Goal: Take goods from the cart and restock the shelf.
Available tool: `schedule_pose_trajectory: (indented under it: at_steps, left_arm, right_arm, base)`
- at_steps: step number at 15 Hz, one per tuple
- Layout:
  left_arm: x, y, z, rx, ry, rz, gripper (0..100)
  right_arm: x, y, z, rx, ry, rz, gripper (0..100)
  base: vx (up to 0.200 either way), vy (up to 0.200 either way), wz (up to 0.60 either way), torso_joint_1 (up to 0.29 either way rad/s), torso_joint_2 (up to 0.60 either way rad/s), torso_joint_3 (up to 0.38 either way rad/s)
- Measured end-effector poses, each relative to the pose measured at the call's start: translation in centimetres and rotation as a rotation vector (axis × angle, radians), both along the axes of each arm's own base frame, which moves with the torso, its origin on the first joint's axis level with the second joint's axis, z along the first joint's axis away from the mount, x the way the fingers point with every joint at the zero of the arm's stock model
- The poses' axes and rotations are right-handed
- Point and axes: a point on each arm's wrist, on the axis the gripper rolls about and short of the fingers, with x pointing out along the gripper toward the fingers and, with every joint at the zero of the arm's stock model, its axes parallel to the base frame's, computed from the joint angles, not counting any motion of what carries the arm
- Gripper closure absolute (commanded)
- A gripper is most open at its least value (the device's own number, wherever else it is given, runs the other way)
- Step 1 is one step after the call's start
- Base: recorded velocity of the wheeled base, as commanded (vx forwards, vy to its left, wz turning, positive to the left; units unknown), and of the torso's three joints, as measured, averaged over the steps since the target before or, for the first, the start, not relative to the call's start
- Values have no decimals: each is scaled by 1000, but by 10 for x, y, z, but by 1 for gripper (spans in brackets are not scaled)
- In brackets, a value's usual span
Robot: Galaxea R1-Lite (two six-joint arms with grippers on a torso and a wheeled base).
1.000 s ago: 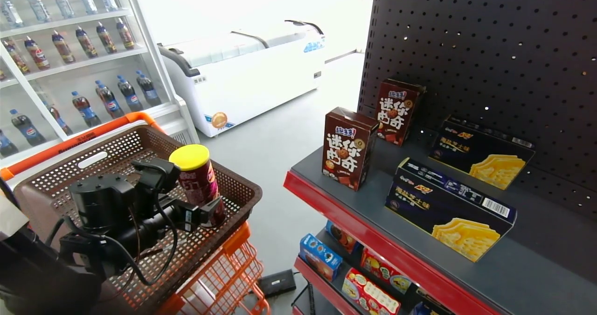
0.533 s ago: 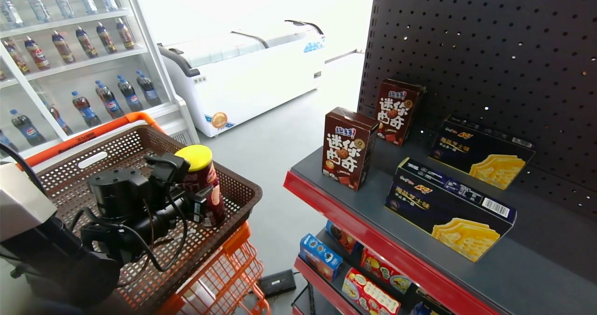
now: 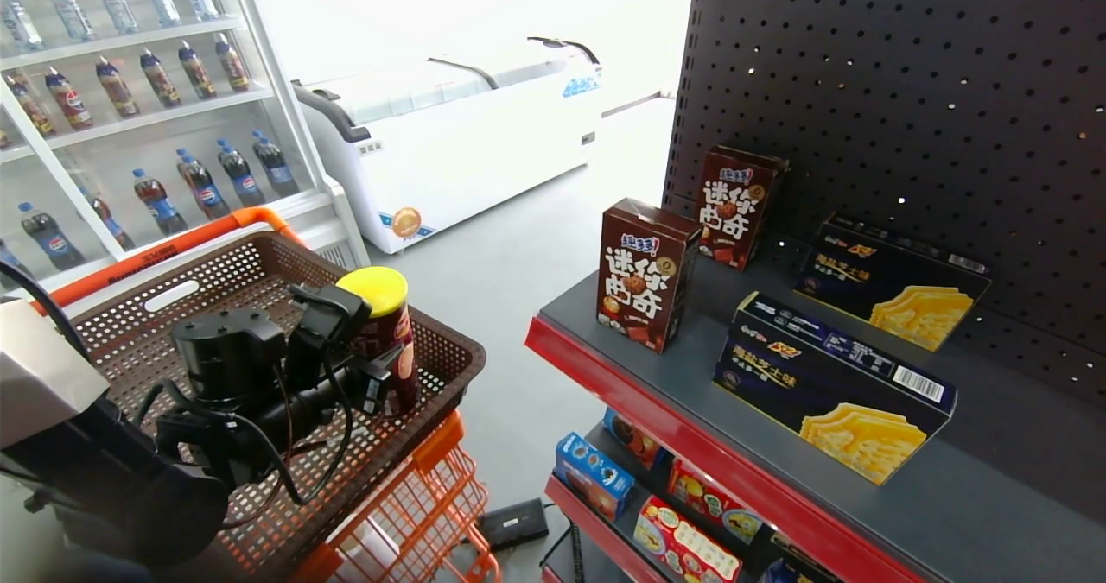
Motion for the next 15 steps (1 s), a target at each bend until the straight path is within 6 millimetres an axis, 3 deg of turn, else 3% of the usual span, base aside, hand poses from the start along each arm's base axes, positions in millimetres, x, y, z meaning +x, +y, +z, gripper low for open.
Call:
schedule_pose_trajectory:
  at_steps: [7, 12, 15]
  left_arm:
    - [5, -3, 36, -47, -50, -7, 100]
    - [-14, -12, 57, -41, 93, -91, 100]
    - [-25, -12, 92, -46, 90, -108, 100]
  right_arm:
    - [0, 0, 0, 0, 0, 0, 0]
    - [0, 0, 0, 0, 0, 0, 0]
    - [0, 0, 0, 0, 0, 0, 0]
  base:
    - [0, 0, 0, 0, 0, 0]
    - [0, 0, 0, 0, 0, 0]
    - [0, 0, 0, 0, 0, 0]
